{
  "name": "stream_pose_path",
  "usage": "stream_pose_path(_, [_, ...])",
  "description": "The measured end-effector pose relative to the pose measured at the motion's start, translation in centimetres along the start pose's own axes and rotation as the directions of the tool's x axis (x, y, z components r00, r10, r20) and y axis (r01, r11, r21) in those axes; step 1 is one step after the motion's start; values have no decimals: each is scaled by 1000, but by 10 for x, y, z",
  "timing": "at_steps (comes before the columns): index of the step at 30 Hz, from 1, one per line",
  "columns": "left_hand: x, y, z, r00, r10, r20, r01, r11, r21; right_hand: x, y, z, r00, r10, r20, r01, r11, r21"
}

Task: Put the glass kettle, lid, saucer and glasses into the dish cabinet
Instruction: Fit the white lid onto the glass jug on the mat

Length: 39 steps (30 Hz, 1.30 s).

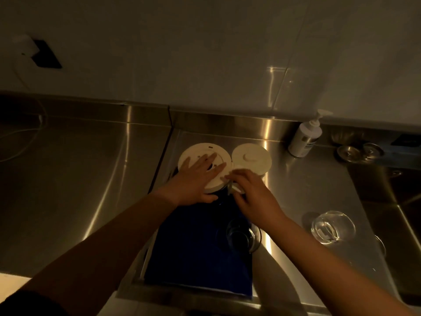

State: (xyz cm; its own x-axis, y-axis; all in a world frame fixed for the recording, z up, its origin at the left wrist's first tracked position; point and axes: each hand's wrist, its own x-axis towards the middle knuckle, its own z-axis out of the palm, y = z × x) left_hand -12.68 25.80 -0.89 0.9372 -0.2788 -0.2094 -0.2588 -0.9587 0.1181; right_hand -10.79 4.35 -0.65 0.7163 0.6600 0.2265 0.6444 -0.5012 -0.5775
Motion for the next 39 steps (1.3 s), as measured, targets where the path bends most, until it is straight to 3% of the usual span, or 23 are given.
stream_pose_path(5, [-38,32,37,993,24,-119,-6,990,144,-47,-10,14,916,35,401,60,973,-223])
stream_pose_path(10, [-64,56,66,989,4,-150,14,993,119,-68,-3,31,835,135,534,92,922,-377])
stream_pose_path(17, [-82,70,104,994,-102,-50,102,995,0,-68,-2,33,849,133,511,105,906,-410])
stream_pose_path(25, [-86,76,119,990,-129,-60,122,986,-110,-63,-9,31,876,109,469,96,915,-392])
stream_pose_path(32, [-90,78,125,981,-176,-81,151,956,-251,-62,-33,26,968,-25,250,66,986,-156])
stream_pose_path(39, [-94,74,126,968,-224,-114,144,867,-476,-61,-49,35,978,-35,207,50,996,-69])
